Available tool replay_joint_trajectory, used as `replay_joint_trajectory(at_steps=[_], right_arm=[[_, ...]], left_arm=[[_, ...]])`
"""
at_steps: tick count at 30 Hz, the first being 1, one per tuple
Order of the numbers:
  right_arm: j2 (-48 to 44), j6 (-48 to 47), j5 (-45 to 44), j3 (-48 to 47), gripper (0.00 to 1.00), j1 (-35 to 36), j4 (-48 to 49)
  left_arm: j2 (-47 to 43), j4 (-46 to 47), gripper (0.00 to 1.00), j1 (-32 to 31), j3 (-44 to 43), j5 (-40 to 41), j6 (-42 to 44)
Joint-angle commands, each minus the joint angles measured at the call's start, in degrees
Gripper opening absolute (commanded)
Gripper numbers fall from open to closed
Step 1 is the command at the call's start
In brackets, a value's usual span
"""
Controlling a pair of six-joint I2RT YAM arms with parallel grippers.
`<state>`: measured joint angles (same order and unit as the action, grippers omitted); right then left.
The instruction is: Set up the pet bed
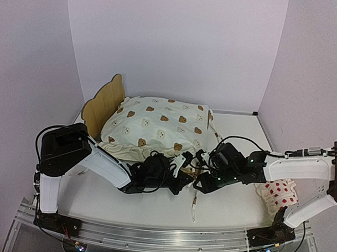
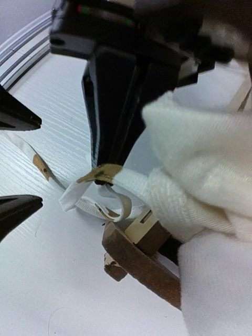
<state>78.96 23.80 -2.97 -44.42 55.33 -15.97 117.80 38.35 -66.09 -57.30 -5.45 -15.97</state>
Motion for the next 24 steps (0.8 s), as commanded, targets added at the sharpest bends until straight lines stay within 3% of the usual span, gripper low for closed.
replay_joint_trajectory(at_steps=[1, 7, 15, 24], right_arm=[[-5.7, -2.1, -4.2, 0.7, 0.47, 0.3, -3.1], [-5.9, -1.8, -14.2, 2.8, 0.38, -1.3, -3.4], [5.0, -1.7, -13.1, -0.9, 0.28, -2.0, 0.2], [10.0, -0.8, -11.1, -1.6, 0.21, -2.0, 7.6]], left_arm=[[1.7, 2.5, 0.0, 0.9, -1.8, -2.0, 1.2], [2.1, 2.5, 0.0, 1.1, -1.8, -2.2, 1.2], [2.0, 2.6, 0.0, 1.6, -1.8, -3.1, 1.2], [0.6, 3.4, 0.0, 2.1, -0.2, -4.7, 1.4]])
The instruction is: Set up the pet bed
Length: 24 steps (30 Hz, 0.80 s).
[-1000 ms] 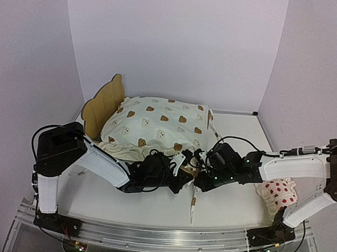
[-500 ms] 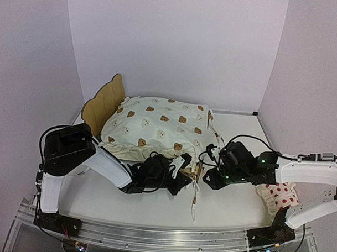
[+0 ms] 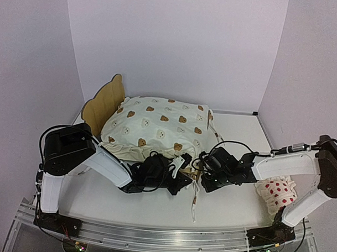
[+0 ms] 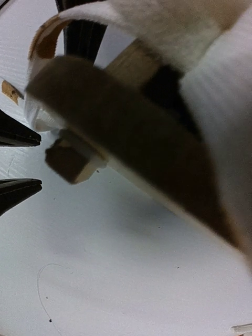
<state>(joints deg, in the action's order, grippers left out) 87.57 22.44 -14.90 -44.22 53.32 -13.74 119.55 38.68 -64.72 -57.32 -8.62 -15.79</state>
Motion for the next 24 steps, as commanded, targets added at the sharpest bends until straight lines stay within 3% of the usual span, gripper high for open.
replay_joint_trajectory(at_steps=[1, 11, 24], right_arm=[[1.8, 0.6, 1.0, -1.5, 0.2, 0.0, 6.6], [5.5, 2.4, 7.3, -2.4, 0.19, 0.3, 13.2], [8.4, 2.2, 7.7, -5.1, 0.22, 3.1, 15.1]], left_arm=[[-1.4, 3.2, 0.0, 0.8, 0.1, -1.8, 1.1], [-4.1, 5.8, 0.0, 3.4, 4.3, -6.6, -0.6], [-4.6, 4.8, 0.0, 4.9, 5.3, -8.2, -0.8]])
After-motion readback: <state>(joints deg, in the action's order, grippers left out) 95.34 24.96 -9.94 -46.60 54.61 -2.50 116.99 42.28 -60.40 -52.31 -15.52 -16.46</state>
